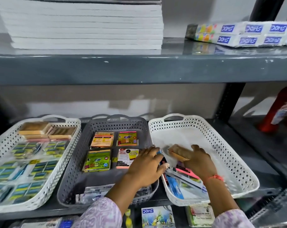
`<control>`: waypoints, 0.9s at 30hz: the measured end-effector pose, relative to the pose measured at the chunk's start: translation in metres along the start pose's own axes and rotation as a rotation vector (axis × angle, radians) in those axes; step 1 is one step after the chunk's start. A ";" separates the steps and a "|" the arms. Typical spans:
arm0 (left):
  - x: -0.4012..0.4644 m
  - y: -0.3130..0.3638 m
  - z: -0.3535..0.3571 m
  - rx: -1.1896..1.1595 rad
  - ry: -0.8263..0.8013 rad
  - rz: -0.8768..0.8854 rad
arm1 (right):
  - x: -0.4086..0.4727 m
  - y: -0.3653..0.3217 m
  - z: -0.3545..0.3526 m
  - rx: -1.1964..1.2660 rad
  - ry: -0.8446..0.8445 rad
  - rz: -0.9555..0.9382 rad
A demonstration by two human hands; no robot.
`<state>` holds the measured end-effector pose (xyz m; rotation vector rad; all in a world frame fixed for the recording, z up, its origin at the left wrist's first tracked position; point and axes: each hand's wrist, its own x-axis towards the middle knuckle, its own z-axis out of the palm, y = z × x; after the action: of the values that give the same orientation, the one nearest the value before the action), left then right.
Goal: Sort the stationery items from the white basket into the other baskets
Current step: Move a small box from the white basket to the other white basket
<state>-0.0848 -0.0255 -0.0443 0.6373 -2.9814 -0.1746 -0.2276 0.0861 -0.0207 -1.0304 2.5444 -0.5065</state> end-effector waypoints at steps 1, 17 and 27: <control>-0.001 0.000 -0.003 -0.001 0.004 0.002 | 0.001 0.000 0.001 0.009 0.013 -0.009; -0.176 -0.143 -0.043 0.133 0.171 -0.336 | -0.003 -0.167 0.014 0.392 0.187 -0.460; -0.197 -0.175 -0.016 0.051 0.149 -0.400 | 0.032 -0.274 0.086 0.251 0.020 -0.542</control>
<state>0.1660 -0.1045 -0.0637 1.1907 -2.6919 -0.0729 -0.0493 -0.1376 0.0205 -1.6154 2.1209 -0.9512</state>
